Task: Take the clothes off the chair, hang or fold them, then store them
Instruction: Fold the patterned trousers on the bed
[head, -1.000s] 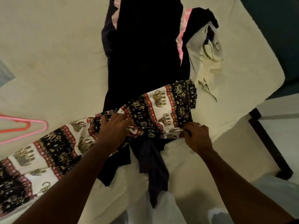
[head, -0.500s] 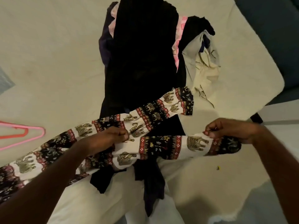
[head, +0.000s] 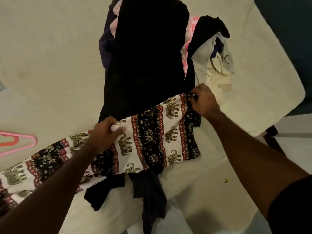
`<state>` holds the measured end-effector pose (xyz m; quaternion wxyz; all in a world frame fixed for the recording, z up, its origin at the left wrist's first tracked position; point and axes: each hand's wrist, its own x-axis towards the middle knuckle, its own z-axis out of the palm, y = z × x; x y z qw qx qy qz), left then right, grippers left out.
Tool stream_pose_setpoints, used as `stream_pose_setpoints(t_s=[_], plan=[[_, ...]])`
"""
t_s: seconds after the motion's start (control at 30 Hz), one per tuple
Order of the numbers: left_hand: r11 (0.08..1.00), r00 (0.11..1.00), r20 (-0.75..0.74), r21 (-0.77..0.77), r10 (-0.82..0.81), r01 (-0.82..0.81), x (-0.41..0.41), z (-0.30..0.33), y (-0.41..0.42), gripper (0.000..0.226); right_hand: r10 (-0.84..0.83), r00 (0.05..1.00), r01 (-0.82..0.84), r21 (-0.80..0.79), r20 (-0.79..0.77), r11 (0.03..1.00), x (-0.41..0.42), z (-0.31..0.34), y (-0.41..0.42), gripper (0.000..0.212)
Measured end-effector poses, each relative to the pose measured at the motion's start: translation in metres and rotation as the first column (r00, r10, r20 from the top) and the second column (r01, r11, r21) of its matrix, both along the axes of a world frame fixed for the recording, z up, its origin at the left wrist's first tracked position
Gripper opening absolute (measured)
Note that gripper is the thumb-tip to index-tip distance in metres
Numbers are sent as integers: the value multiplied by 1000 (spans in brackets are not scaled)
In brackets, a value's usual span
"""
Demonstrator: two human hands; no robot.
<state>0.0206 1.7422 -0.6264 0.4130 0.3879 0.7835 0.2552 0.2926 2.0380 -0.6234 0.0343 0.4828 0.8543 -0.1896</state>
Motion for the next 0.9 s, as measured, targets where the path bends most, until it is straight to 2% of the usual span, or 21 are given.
stream_pose_setpoints(t_s=[0.07, 0.1, 0.2, 0.3, 0.37, 0.43, 0.5, 0.57, 0.63, 0.67, 0.8, 0.9], plan=[[994, 996, -30, -73, -86, 83, -3, -5, -5, 19, -3, 999, 2, -4, -52, 1000, 3, -4, -4, 28], [995, 997, -41, -74, -70, 66, -4, -7, -6, 18, -37, 993, 33, -36, -114, 999, 4, -4, -6, 25], [996, 994, -66, 2, 93, -93, -2, -6, -2, 15, -216, 926, 166, -180, -311, 970, 2, 2, -7, 16], [988, 984, -92, 39, 155, -152, 2, -3, 4, 18, -277, 871, 226, -170, -406, 959, -5, 9, 1, 12], [989, 982, -124, 23, 146, -144, 5, -2, 4, 24, -238, 904, 239, -42, -355, 970, -6, 11, 2, 25], [992, 960, -250, 27, 124, -122, 11, -1, 2, 35, -260, 917, 297, 82, -303, 951, 3, 7, -7, 36], [995, 920, -379, 22, 98, -96, 19, 1, 2, 48, -309, 877, 367, 98, -367, 925, 16, -2, -28, 31], [999, 893, -448, 24, 34, -26, 31, 4, 6, 57, -324, 853, 349, -15, -409, 937, 35, -12, -53, 19], [999, 870, -492, 11, -38, 49, 44, 7, 13, 63, -379, 853, 325, -202, -358, 924, 50, -19, -75, 13], [997, 860, -506, 2, -70, 82, 51, 8, 19, 65, -414, 849, 347, -245, -328, 905, 55, -21, -82, 15], [976, 831, -518, -35, -202, 216, 84, 14, 48, 60, -564, 790, 495, -295, -238, 817, 64, -30, -90, 40], [915, 780, -512, -33, -361, 402, 113, 13, 70, 55, -532, 821, 447, -348, -208, 824, 72, -33, -88, 28]])
